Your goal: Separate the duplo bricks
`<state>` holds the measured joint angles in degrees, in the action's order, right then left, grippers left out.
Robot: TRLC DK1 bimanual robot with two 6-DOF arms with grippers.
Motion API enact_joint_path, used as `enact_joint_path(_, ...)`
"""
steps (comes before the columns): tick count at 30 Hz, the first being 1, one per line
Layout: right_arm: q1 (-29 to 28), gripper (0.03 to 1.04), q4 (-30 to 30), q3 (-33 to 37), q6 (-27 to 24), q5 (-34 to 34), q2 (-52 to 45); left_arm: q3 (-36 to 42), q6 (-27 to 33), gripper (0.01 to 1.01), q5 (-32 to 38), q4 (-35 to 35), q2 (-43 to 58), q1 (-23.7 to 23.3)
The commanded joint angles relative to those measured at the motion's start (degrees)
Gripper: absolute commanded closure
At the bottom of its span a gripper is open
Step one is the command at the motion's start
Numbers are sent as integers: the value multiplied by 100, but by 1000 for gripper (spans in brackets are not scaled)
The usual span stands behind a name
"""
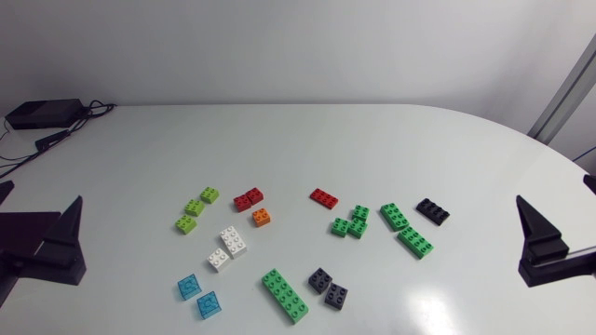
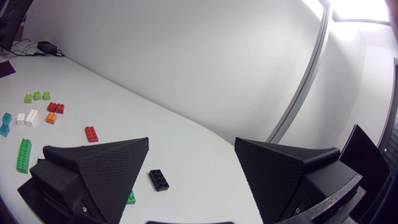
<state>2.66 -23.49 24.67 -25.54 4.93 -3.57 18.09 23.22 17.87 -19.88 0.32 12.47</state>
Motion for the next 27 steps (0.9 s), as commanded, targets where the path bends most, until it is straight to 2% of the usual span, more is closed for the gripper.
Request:
enact_joint_path(1,60,70,213,-217,-83,52,-91,-262,174,43,15,248,-137,-43)
enact_joint_path(14,227,70,1408,-946,-153,-1,-460,-1202,464,43,-55,995,-128,-52)
enact_joint_path(22,341,70,2305,-1649,-153,-18,-460,-1536,561,43,-134,1320,-128,1)
enact_joint_path(27,402,70,2621,-1939,-153,-18,-434,-1545,561,43,-161,1276,-111,10)
